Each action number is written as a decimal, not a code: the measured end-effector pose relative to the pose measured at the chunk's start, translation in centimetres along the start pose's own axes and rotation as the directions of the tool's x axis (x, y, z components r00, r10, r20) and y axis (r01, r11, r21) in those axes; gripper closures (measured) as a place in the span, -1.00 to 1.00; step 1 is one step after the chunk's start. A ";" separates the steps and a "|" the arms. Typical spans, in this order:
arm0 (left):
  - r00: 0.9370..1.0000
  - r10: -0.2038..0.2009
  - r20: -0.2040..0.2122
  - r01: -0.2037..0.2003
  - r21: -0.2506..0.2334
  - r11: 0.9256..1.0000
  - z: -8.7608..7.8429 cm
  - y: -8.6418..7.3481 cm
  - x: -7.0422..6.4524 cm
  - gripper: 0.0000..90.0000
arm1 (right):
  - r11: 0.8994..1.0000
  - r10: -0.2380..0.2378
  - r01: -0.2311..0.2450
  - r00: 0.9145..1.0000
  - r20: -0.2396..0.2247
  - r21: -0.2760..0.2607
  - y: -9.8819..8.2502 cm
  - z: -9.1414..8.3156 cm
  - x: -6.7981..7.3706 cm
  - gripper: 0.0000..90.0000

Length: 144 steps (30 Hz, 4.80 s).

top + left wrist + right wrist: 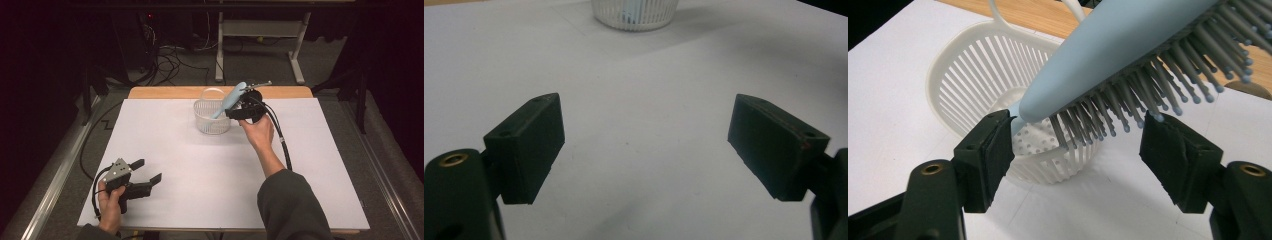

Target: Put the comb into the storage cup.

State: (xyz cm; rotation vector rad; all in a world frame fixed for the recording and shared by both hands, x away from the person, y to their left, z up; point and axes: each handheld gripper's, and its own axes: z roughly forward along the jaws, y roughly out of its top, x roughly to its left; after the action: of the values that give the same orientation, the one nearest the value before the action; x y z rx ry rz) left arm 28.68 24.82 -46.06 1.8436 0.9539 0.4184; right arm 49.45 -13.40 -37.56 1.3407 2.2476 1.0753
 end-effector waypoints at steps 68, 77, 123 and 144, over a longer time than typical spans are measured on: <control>0.999 -0.024 -0.023 0.024 -0.014 1.000 -0.4 -0.1 0.5 -0.64 | 0.995 0.007 -0.009 1.000 -0.021 -0.095 -2.7 -4.6 -2.5 -0.32; 0.999 -0.026 -0.023 0.026 -0.014 1.000 -0.4 -0.1 0.5 -0.64 | 0.995 0.017 -0.020 1.000 -0.024 -0.098 -3.2 -5.1 -2.9 -0.32; 0.999 -0.029 -0.029 0.029 -0.015 0.999 -0.2 0.0 0.7 -0.64 | 0.987 0.021 -0.024 0.999 -0.026 -0.161 -6.1 -8.9 -4.5 -0.38; 0.999 -0.027 -0.034 0.027 -0.016 1.000 -0.3 0.0 0.8 -0.64 | 0.978 0.041 -0.045 0.999 -0.027 -0.203 -7.8 -10.4 -5.0 -0.45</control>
State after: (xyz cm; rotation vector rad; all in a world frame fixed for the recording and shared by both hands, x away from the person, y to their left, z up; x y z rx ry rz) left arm 29.00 25.61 -45.96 1.8124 0.9951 0.4408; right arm 41.00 -24.46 -36.86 1.3027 2.0671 1.3019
